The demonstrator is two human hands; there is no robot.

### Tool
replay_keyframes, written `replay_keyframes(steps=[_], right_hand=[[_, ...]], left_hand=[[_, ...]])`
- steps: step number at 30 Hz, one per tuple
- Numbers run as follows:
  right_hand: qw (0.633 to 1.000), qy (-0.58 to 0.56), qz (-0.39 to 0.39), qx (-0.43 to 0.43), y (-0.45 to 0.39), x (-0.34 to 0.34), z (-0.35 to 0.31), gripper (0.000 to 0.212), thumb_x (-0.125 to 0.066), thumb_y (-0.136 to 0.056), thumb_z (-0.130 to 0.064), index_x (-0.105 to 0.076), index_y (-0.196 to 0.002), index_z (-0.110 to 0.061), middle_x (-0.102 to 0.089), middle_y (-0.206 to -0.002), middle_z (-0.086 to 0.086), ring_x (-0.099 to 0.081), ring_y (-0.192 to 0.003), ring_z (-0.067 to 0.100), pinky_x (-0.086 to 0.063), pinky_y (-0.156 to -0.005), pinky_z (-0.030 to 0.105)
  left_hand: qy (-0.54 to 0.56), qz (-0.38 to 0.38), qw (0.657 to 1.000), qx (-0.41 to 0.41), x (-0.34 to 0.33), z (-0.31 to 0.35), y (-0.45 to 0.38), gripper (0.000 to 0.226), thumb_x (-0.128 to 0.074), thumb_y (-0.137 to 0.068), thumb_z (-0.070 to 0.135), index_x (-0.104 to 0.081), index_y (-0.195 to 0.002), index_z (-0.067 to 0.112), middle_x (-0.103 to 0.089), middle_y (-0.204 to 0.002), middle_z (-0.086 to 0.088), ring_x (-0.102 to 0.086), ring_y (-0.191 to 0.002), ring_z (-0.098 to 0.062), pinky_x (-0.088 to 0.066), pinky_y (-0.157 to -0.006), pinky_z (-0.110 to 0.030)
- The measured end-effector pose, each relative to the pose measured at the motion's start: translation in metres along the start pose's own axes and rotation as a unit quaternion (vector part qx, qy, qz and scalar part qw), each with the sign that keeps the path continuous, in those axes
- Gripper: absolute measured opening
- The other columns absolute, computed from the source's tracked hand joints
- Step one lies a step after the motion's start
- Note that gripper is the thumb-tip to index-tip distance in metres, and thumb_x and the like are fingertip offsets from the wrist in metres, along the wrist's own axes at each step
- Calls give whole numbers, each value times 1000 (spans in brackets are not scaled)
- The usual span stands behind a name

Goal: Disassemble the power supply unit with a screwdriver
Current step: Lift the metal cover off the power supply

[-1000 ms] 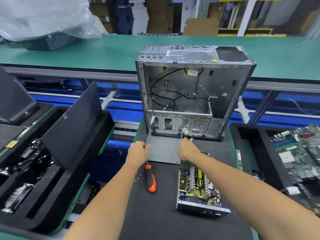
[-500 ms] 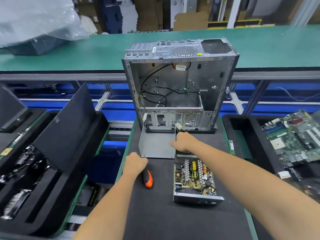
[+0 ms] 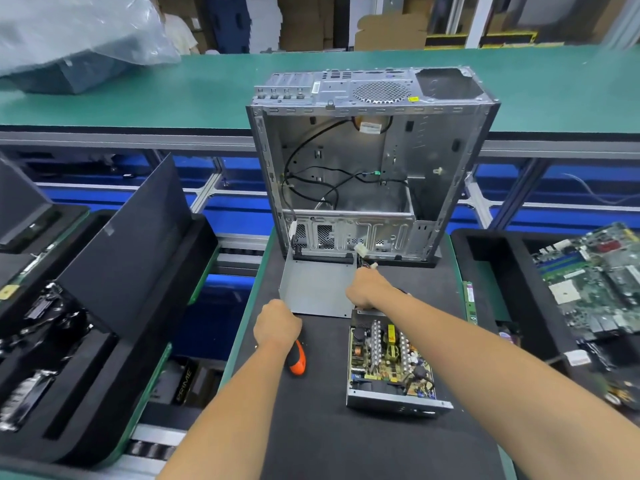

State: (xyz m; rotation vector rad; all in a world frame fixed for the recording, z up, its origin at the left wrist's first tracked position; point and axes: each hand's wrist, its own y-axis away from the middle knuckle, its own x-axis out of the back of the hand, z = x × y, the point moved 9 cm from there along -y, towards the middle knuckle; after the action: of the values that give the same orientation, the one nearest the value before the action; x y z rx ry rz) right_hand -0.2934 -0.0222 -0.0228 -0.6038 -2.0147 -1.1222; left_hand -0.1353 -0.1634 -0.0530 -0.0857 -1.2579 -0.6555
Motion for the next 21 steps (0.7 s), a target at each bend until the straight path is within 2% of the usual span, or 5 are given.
replay_keyframes(steps=[9, 13, 17, 21], right_hand=[[1000, -32, -1, -2, -3, 4, 3, 23, -40, -89, 2, -43, -68, -8, -49, -63, 7, -43, -50, 18, -32, -43, 23], [1000, -22, -2, 2, -2, 5, 4, 23, -40, -90, 2, -44, -70, -8, -50, -67, 9, -46, -54, 19, -35, -46, 26], [1000, -16, -3, 1, 1, 3, 1, 21, -41, -89, 2, -45, -70, -6, -51, -69, 11, -50, -58, 23, -39, -50, 27], [999, -2, -31, 25, 6, -1, -17, 26, -40, -89, 2, -51, -66, -2, -65, -73, 20, -60, -60, 30, -51, -57, 33]], left_hand=[[32, -22, 999, -1, 5, -3, -4, 19, -65, -77, 23, -51, -81, 11, -61, -89, -7, -57, -73, -26, -44, -55, -28], [51, -16, 999, -10, 16, -1, -4, 24, -66, -77, 23, -50, -82, 6, -59, -85, -10, -63, -79, -30, -48, -59, -29], [78, -32, 996, -29, 29, 2, -4, 23, -63, -75, 19, -46, -65, 7, -51, -63, -4, -50, -53, -19, -41, -48, -24], [122, -76, 989, -37, 46, -2, -2, 16, -57, -71, 16, -49, -66, 4, -54, -59, -9, -45, -43, -21, -40, -45, -23]])
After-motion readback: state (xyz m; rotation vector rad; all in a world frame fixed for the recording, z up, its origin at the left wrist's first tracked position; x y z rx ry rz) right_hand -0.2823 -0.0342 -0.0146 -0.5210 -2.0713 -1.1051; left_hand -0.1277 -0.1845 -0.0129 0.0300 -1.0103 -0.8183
